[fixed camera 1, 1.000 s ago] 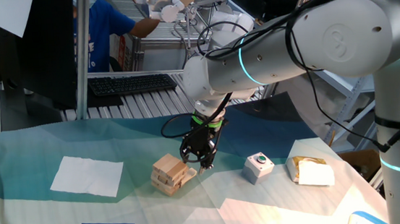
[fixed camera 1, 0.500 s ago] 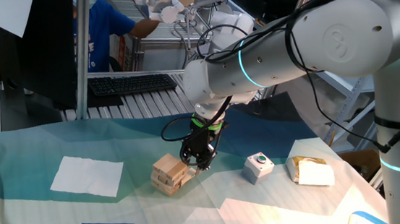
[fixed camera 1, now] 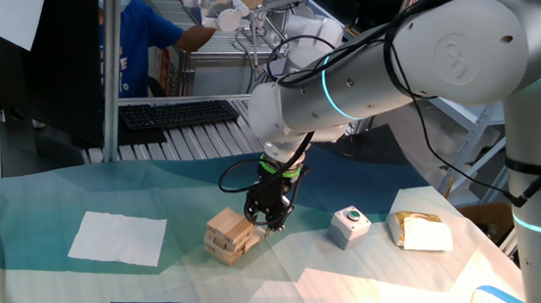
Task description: Play Jenga
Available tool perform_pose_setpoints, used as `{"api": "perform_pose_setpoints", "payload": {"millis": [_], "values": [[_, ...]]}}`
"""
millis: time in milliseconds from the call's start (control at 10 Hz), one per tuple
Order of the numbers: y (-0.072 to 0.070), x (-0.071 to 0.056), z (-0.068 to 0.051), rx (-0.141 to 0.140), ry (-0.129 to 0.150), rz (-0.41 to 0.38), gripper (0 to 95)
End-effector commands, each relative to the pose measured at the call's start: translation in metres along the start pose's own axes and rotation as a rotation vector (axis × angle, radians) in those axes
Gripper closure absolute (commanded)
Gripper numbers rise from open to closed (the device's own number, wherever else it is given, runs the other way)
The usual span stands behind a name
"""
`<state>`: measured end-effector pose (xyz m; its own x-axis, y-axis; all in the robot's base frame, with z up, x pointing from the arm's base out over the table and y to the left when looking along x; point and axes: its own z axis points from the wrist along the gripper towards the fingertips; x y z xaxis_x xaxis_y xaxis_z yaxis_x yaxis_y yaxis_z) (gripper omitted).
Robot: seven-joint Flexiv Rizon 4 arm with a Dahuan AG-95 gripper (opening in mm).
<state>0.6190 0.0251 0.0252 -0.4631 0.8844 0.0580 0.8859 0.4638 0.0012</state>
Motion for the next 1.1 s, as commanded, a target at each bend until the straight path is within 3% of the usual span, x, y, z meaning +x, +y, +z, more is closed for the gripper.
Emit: {"api": "perform_pose_setpoints", "payload": {"millis": [100, 300, 400, 1000, 1100], "values": [[0.0006, 0.0008, 0.0008, -0.002, 0.000, 0.000, 38.0], [0.0015, 0.0011, 0.0018, -0.003, 0.000, 0.001, 38.0], [0.0022, 0.0011, 0.0027, -0.004, 0.000, 0.001, 57.0], [0.0041, 0.0011, 0.0063, -0.009, -0.002, 0.006, 57.0], [0.0038, 0.0004, 0.0071, -0.011, -0.002, 0.006, 38.0]]}}
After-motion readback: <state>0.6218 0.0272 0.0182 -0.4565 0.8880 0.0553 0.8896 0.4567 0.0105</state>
